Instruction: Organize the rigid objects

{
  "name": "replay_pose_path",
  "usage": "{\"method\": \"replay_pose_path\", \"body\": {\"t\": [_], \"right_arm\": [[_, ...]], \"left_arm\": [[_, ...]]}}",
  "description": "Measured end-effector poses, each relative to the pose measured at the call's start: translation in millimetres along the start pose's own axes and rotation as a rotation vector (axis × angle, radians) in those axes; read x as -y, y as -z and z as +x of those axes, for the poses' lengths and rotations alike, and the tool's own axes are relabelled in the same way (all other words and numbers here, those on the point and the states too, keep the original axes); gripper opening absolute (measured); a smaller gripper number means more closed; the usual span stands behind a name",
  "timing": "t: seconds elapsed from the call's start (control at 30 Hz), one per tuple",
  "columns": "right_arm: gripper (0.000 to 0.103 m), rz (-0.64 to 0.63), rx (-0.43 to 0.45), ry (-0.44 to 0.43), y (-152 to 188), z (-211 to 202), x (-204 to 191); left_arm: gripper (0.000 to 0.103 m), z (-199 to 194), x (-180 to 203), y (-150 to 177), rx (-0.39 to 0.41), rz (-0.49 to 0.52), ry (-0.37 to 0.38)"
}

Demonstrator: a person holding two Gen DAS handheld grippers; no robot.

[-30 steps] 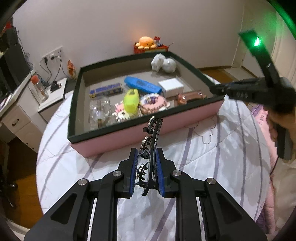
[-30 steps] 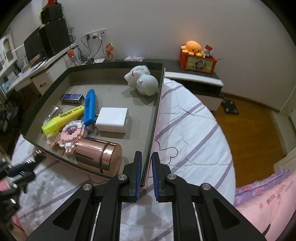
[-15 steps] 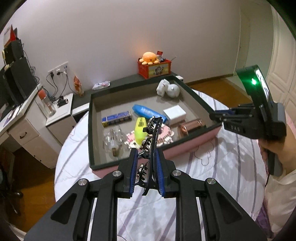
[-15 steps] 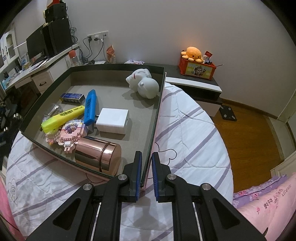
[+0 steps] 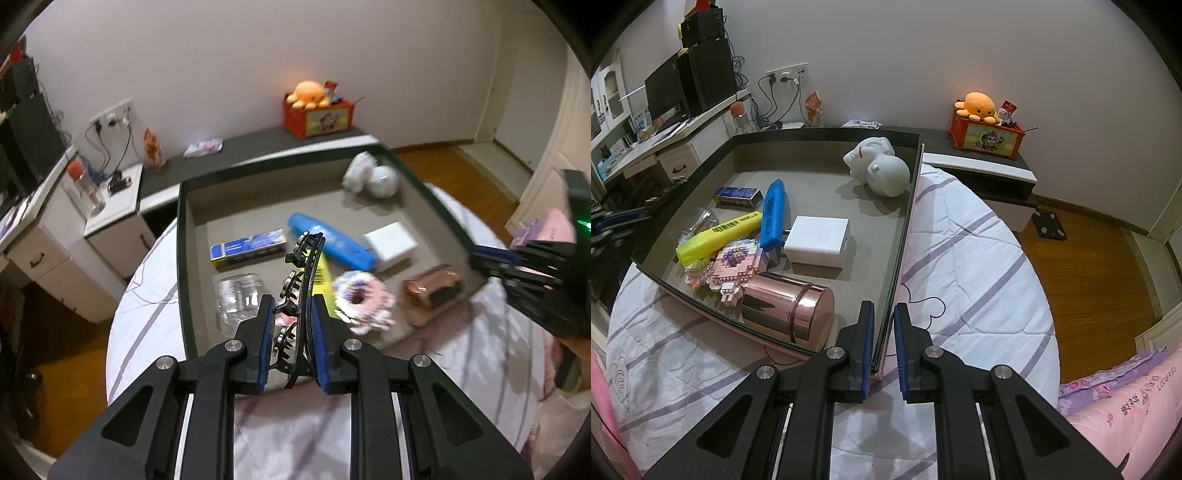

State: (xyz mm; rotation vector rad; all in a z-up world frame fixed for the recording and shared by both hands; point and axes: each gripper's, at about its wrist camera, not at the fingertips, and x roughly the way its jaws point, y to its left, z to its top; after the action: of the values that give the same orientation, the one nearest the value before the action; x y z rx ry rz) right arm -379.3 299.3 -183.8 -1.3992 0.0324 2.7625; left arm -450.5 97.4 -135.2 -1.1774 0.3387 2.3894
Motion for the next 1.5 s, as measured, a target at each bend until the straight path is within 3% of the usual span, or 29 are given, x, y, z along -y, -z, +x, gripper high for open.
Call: {"method": "replay_pose_path", "body": {"t": [0.33, 1.0, 1.4, 1.5], "right_arm": [[0.012, -0.003, 0.003, -0.010, 0, 0, 1], [0.014, -0.008, -0.002, -0.015, -1, 2, 1], [0.014, -0.010, -0.002, -0.013, -2, 2, 1], [0.014, -0.010, -0.001, -0.004, -3, 2, 0]], "left_arm": [[0.020, 49, -17, -9, -0.107, -0.026, -0.042], [0.020, 74, -7, -30, -0.113, 0.002, -0.055], [0.020, 81, -6, -26, -0.139, -0.016, -0.066], [0.033, 78, -6, -24, -0.138, -0.022, -0.067]]}}
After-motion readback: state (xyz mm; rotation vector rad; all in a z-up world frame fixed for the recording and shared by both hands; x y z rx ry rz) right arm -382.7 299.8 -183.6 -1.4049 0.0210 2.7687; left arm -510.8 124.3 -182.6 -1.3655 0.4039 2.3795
